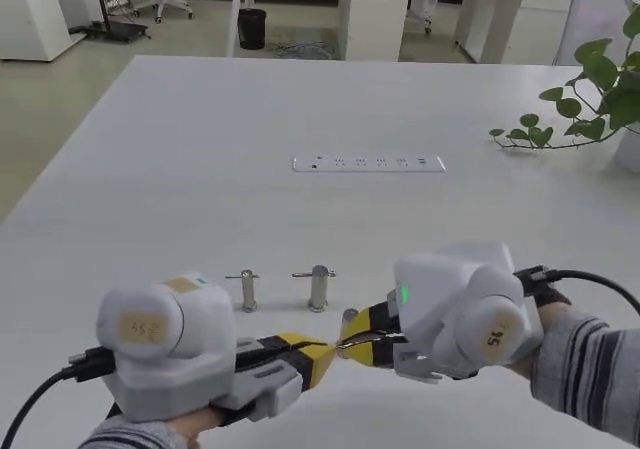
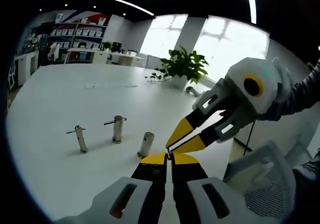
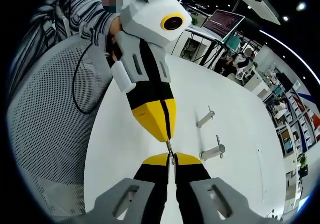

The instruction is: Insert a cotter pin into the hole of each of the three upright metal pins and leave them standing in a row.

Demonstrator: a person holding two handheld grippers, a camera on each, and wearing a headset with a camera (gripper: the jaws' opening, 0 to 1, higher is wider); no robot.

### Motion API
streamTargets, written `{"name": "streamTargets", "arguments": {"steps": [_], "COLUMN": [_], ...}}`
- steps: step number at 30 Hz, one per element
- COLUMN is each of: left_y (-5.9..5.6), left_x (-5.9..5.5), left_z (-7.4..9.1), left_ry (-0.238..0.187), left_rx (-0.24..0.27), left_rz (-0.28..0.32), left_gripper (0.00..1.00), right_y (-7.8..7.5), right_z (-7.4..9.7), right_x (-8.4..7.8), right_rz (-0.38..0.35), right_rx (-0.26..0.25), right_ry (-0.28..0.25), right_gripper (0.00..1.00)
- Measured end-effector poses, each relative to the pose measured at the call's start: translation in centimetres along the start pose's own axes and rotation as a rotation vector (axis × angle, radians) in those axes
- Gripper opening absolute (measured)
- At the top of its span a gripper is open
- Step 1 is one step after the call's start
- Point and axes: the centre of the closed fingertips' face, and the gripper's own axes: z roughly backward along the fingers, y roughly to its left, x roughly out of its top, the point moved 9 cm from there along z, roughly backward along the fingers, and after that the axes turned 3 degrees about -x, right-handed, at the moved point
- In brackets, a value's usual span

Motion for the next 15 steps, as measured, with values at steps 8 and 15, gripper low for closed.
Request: {"name": "streamTargets", "arguments": {"steps": [8, 15], "left_y": [-0.60, -0.78], "left_x": [0.05, -0.07], "left_z": [0.15, 0.41], "left_ry": [0.062, 0.088], "left_rx": [-0.028, -0.069], "left_rz": [-0.164, -0.240], "left_gripper": [0.00, 0.00], "right_y": [0.04, 0.66], "right_z": [0.10, 0.10], "right_x": [-0.79, -1.04], "right_rz": [-0.014, -0.007], "right_rx": [0.020, 0.058], "right_ry": [0.029, 0.038], "right_gripper": [0.01, 0.00]}}
